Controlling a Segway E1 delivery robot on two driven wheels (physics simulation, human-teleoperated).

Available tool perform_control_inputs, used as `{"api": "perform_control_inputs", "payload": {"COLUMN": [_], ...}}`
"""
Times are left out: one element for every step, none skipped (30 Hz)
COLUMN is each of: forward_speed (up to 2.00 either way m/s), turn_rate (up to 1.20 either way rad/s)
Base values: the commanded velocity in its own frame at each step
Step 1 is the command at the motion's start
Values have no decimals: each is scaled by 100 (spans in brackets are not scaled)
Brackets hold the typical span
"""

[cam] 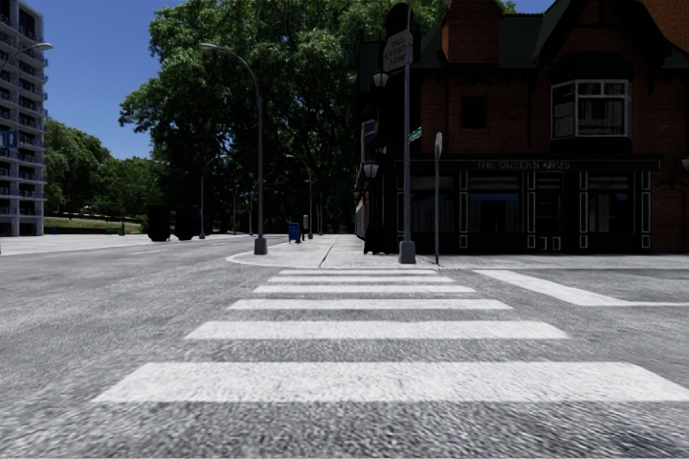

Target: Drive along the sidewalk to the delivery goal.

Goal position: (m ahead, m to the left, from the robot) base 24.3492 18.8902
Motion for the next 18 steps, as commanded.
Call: {"api": "perform_control_inputs", "payload": {"forward_speed": [182,182,182,182,182,182,182,182,182,182,182,182,182,182,182,182,182,182], "turn_rate": [0,0,0,0,0,0,0,0,0,0,0,0,0,0,0,0,0,0]}}
